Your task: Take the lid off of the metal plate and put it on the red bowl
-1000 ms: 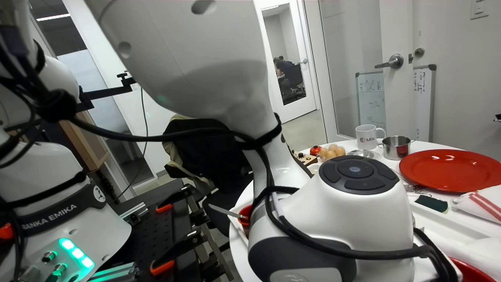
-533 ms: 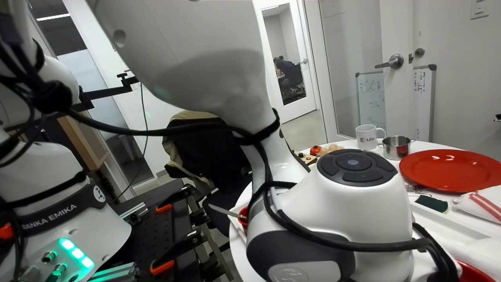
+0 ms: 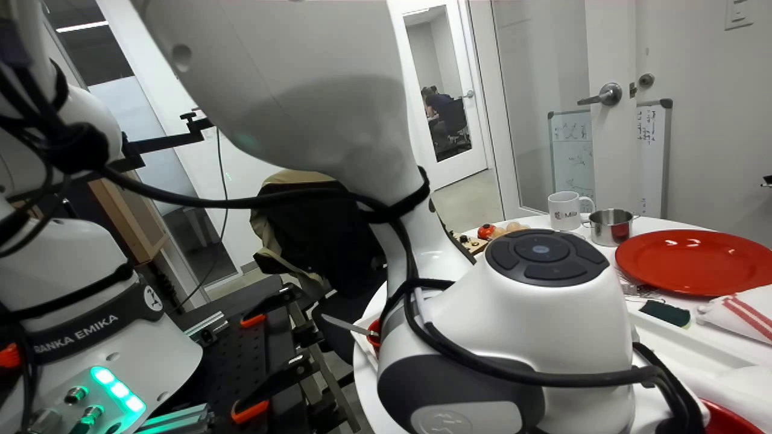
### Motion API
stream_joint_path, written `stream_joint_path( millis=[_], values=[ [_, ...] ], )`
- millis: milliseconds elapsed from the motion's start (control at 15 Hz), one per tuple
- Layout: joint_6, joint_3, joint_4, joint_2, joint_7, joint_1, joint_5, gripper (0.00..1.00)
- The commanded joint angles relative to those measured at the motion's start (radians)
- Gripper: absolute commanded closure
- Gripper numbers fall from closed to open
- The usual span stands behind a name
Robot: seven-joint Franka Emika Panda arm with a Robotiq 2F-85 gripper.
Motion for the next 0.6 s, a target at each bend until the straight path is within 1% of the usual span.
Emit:
stream_joint_path(
  millis=[0, 333, 533],
  values=[
    [0.027, -0.004, -0.031, -0.023, 0.005, -0.001, -0.009, 1.0],
    [0.032, 0.0, -0.054, -0.046, 0.008, -0.011, -0.01, 1.0],
    [0.042, -0.01, -0.079, -0.078, 0.014, -0.001, -0.011, 1.0]
  ],
)
